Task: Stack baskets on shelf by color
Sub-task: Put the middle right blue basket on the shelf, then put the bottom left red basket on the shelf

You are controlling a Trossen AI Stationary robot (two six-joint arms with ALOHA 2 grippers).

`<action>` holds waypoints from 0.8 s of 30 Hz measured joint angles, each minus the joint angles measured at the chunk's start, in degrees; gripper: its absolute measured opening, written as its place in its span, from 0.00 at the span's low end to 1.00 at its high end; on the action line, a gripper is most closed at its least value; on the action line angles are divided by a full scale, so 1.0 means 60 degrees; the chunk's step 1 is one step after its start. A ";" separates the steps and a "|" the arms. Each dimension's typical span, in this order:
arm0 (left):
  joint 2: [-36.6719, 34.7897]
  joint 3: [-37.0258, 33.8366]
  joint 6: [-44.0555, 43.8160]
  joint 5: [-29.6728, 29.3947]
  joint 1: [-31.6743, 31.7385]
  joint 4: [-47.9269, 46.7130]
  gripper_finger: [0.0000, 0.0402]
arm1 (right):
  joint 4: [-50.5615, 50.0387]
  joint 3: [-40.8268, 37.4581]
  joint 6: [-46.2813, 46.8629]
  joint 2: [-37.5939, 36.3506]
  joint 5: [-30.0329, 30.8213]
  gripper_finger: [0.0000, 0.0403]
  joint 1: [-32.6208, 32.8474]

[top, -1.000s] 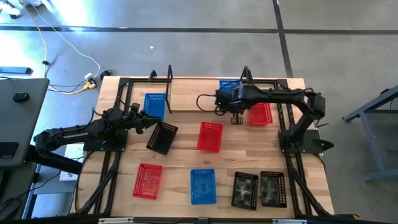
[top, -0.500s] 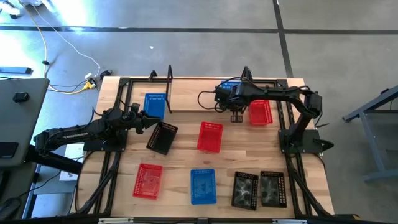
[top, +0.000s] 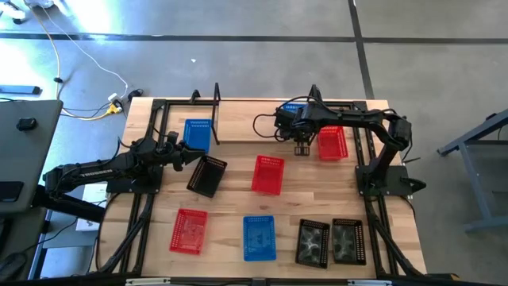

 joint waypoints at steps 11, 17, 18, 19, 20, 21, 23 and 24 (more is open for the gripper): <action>0.0004 0.0000 0.0112 0.0000 0.0000 0.0000 0.25 | 0.0108 -0.0004 0.0141 0.0000 -0.0055 0.20 0.0004; 0.0004 0.0000 0.0642 0.0157 0.0004 0.0001 0.25 | -0.0341 0.0526 0.0874 -0.0007 -0.0157 0.23 0.0007; 0.0004 0.0000 0.0750 0.0245 0.0004 0.0004 0.25 | -0.0516 0.0650 0.0988 -0.0007 -0.0155 0.23 0.0007; 0.0004 0.0000 0.0872 0.0340 0.0003 0.0000 0.26 | -0.0670 0.0787 0.1098 -0.0007 -0.0149 0.23 0.0007; 0.0004 0.0000 0.0961 0.0457 0.0000 0.0000 0.26 | -0.0826 0.0916 0.1236 -0.0009 -0.0147 0.23 0.0007; 0.0004 0.0000 0.1031 0.0562 0.0000 0.0000 0.27 | -0.1005 0.1032 0.1391 -0.0011 -0.0169 0.23 0.0007; 0.0004 0.0000 0.1101 0.0669 0.0000 0.0000 0.30 | -0.1305 0.1262 0.1709 -0.0011 -0.0394 0.23 0.0007; 0.0004 0.0000 0.1104 0.0672 0.0000 0.0000 0.32 | -0.1387 0.1382 0.1863 -0.0011 -0.0464 0.23 0.0007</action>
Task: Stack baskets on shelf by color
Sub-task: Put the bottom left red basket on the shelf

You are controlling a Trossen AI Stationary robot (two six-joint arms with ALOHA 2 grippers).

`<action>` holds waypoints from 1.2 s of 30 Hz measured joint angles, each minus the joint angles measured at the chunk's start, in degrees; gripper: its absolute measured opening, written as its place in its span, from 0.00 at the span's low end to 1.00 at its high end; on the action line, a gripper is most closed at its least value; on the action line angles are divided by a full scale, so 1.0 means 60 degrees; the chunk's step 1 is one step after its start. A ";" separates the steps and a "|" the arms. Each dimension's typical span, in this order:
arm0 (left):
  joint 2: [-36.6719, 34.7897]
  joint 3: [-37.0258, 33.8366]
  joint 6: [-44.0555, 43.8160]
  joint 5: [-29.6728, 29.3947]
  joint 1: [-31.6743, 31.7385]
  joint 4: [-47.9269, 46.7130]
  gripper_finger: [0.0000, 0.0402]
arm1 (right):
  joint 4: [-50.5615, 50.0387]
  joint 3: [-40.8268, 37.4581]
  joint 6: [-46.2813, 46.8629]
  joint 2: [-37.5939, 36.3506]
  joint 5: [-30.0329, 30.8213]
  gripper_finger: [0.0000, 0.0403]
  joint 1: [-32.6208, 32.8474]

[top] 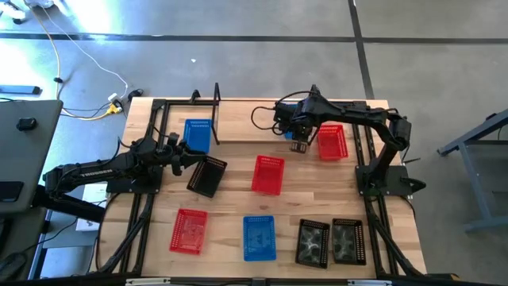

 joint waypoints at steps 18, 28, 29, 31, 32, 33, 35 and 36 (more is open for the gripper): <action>0.0222 0.1381 0.1358 -0.0001 -0.0031 0.0984 0.43 | -0.0249 0.2676 0.2523 0.0000 0.0172 0.23 0.0777; 0.2147 0.3527 0.4065 0.0503 -0.0036 -0.0256 0.43 | -0.0251 0.3576 0.3116 0.0000 0.0179 0.23 0.0951; 0.2368 0.3718 0.4208 0.0525 -0.0036 -0.0427 0.43 | -0.0254 0.3642 0.3197 0.0000 0.0179 0.23 0.0951; 0.2790 0.4144 0.4390 0.0776 -0.0036 -0.0890 0.43 | -0.0419 0.3779 0.3314 0.0000 0.0179 0.23 0.0951; 0.2956 0.4362 0.4446 0.0987 -0.0036 -0.1199 0.43 | -0.0513 0.3828 0.3358 0.0000 0.0179 0.23 0.0951; 0.3125 0.4640 0.4490 0.1166 -0.0056 -0.1625 0.43 | -0.0602 0.3874 0.3393 0.0000 0.0179 0.23 0.0951; 0.3354 0.5234 0.4433 0.1254 -0.0203 -0.2718 0.43 | -0.0804 0.3936 0.3377 0.0000 0.0183 0.23 0.0944; 0.3462 0.5535 0.4368 0.1251 -0.0332 -0.3297 0.43 | -0.0901 0.3951 0.3311 0.0000 0.0183 0.23 0.0936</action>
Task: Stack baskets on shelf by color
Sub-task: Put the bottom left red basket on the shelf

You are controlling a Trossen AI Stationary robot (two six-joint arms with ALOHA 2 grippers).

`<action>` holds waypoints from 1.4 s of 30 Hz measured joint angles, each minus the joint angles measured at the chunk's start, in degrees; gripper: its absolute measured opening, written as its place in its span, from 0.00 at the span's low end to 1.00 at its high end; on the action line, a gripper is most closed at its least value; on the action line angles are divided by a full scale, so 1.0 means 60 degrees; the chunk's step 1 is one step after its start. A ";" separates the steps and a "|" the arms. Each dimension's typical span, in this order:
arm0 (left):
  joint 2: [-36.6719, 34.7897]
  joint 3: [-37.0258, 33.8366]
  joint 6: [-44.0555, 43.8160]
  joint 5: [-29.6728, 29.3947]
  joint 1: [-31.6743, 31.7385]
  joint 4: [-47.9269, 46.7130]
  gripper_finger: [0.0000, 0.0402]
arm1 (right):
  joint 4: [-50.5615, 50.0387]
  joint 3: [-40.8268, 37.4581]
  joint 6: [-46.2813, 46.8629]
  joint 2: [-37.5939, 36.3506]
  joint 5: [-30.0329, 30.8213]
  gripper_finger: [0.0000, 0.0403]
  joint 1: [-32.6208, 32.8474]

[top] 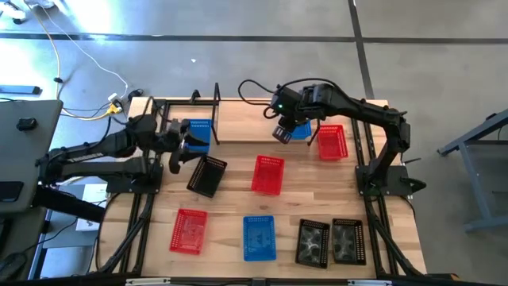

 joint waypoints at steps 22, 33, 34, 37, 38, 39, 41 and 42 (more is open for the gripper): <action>0.2168 0.1881 -0.3793 -0.0372 -0.5859 -0.3671 0.43 | -0.0453 0.0000 -0.0671 0.0000 0.0911 0.23 -0.0142; 0.3621 0.1881 -0.5098 -0.1220 -0.8358 -0.4107 0.43 | -0.0522 0.0000 -0.0671 0.0000 0.0905 0.23 -0.0445; 0.3756 0.1878 -0.5246 -0.1315 -0.8527 -0.4158 0.43 | -0.0522 0.0000 -0.0671 0.0000 0.0903 0.23 -0.0456; 0.4176 0.1878 -0.5662 -0.1405 -0.8971 -0.4256 0.43 | -0.0522 0.0000 -0.0671 0.0000 0.0896 0.23 -0.0507; 0.4326 0.1878 -0.5798 -0.1411 -0.9119 -0.4293 0.43 | -0.0522 0.0000 -0.0671 0.0000 0.0892 0.23 -0.0510; 0.4475 0.1878 -0.5930 -0.1409 -0.9275 -0.4284 0.43 | -0.0522 0.0000 -0.0671 0.0000 0.0892 0.23 -0.0520; 0.4780 0.1878 -0.6265 -0.1406 -0.9591 -0.4278 0.43 | -0.0522 0.0000 -0.0671 0.0000 0.0880 0.23 -0.0525; 0.4938 0.1878 -0.6438 -0.1406 -0.9751 -0.4268 0.43 | -0.0522 0.0000 -0.0671 0.0000 0.0858 0.23 -0.0525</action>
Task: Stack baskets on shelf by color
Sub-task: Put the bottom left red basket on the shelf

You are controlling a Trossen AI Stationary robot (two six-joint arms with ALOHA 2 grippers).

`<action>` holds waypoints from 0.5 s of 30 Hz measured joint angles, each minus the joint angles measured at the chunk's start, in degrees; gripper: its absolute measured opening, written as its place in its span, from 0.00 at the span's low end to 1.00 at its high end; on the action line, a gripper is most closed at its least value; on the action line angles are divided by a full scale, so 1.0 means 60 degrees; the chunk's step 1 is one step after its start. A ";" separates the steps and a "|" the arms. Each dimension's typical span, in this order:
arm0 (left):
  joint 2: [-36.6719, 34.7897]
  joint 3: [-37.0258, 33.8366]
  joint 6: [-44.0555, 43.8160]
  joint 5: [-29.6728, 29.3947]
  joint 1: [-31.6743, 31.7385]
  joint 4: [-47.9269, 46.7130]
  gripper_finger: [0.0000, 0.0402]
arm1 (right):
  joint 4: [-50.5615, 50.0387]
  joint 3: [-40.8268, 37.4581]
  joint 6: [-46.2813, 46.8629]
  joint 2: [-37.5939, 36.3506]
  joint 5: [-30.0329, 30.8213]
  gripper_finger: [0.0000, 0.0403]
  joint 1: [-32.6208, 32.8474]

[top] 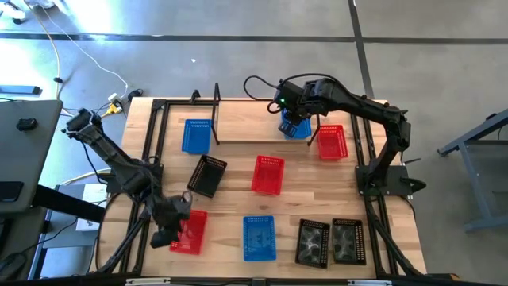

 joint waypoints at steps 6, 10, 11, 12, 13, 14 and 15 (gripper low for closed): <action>0.0866 0.0000 -0.0748 0.0002 -0.0807 0.0003 0.43 | 0.0004 0.0002 0.0000 0.0000 -0.0006 0.23 0.0000; 0.1334 0.0000 -0.1076 -0.0041 -0.1205 0.0079 0.43 | 0.0004 0.0000 -0.0002 0.0000 -0.0002 0.23 0.0000; 0.1432 0.0000 -0.1155 -0.0073 -0.1302 0.0079 0.43 | 0.0004 0.0000 0.0000 0.0000 -0.0002 0.23 0.0000; 0.1532 0.0000 -0.1201 -0.0115 -0.1385 0.0086 0.43 | 0.0004 0.0000 0.0000 0.0000 -0.0002 0.23 0.0000; 0.1630 0.0000 -0.1259 -0.0189 -0.1456 0.0090 0.43 | 0.0005 0.0000 0.0000 0.0000 -0.0002 0.23 0.0000; 0.1717 0.0000 -0.1321 -0.0254 -0.1518 0.0090 0.43 | 0.0004 0.0000 0.0000 0.0000 -0.0002 0.23 0.0000; 0.1795 0.0000 -0.1369 -0.0328 -0.1566 0.0095 0.43 | 0.0004 0.0001 -0.0003 0.0000 -0.0002 0.23 0.0000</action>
